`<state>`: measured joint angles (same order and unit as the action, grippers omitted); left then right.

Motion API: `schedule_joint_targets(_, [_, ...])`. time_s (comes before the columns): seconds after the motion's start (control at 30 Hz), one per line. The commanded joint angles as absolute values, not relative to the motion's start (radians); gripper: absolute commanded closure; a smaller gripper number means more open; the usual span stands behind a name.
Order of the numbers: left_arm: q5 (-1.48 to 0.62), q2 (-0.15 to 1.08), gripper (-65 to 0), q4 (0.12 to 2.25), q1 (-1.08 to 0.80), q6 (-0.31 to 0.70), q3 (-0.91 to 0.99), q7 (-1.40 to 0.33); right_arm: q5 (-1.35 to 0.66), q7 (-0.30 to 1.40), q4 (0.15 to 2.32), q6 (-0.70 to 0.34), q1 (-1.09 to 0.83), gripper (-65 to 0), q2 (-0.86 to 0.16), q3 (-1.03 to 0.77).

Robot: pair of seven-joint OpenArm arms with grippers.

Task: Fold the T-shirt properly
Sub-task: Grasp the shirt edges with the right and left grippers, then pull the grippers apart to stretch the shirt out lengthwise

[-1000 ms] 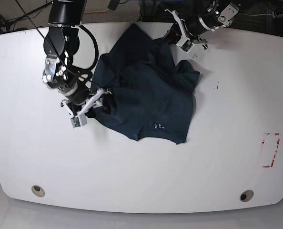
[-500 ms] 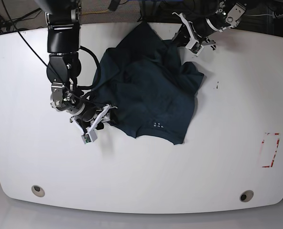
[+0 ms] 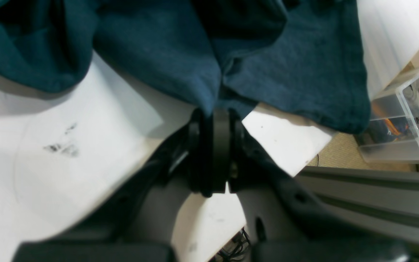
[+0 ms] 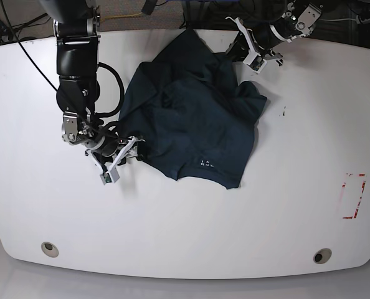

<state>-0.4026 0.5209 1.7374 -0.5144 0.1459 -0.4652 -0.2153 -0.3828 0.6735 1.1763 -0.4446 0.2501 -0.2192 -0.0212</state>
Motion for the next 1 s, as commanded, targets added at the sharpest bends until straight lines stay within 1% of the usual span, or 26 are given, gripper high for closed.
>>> schedule_joint_targets(0.0, [-0.371,0.533,0.0,1.727,-0.522,0.104,-0.461,-0.297,-0.395,0.664,1.193,-0.449,0.259,-37.3,-0.211,-0.024])
schedule_joint_targets(0.23, [-0.371,0.533,0.0,1.725,-0.522,0.104,-0.440,-0.297,-0.394,0.662,1.182,-0.449,0.255,-36.3,-0.162,-0.024])
schedule_joint_targets(0.33, [-0.372,0.532,0.0,1.725,-0.524,0.104,-0.424,-0.297,-0.394,0.661,1.133,-0.449,0.259,-36.1,-0.147,-0.024])
schedule_joint_targets(0.37, [-0.372,0.532,0.0,1.725,-0.524,0.104,-0.418,-0.297,-0.394,0.659,1.113,-0.449,0.260,-34.7,-0.145,-0.024])
schedule_joint_targets(0.43, [-0.372,0.532,0.0,1.725,-0.526,0.104,-0.404,-0.297,-0.392,0.657,1.093,-0.449,0.262,-28.5,-0.143,-0.024])
schedule_joint_targets(0.47, [-0.372,0.532,0.0,1.725,-0.526,0.104,-0.397,-0.297,-0.392,0.657,1.093,-0.449,0.262,-23.5,-0.143,-0.024])
schedule_joint_targets(0.5, [-0.374,0.532,0.0,1.725,-0.526,0.104,-0.387,-0.297,-0.392,0.657,1.093,-0.449,0.262,-15.1,-0.143,-0.022])
schedule_joint_targets(0.53, [-0.374,0.526,0.0,1.727,-0.526,0.104,-0.380,-0.297,-0.392,0.657,1.093,-0.449,0.262,-8.2,-0.145,-0.022])
schedule_joint_targets(0.57, [-0.374,0.516,0.0,1.727,-0.526,0.104,-0.371,-0.297,-0.392,0.657,1.093,-0.449,0.262,-3.3,-0.147,-0.022])
schedule_joint_targets(0.6, [-0.374,0.501,0.0,1.727,-0.527,0.105,-0.352,-0.297,-0.392,0.661,1.095,-0.449,0.262,0.0,-0.148,-0.022])
schedule_joint_targets(0.77, [-0.374,0.453,0.0,1.727,-0.544,0.108,-0.266,-0.297,-0.395,0.667,1.207,-0.449,0.255,0.0,-0.176,-0.022])
schedule_joint_targets(0.87, [-0.374,0.447,0.0,1.745,-0.545,0.108,-0.219,-0.297,-0.394,0.700,1.276,-0.449,0.259,0.0,-0.188,-0.028])
schedule_joint_targets(0.97, [-0.374,0.447,0.0,1.779,-0.549,0.108,-0.177,-0.297,-0.395,0.717,1.342,-0.449,0.268,0.0,-0.228,-0.028])
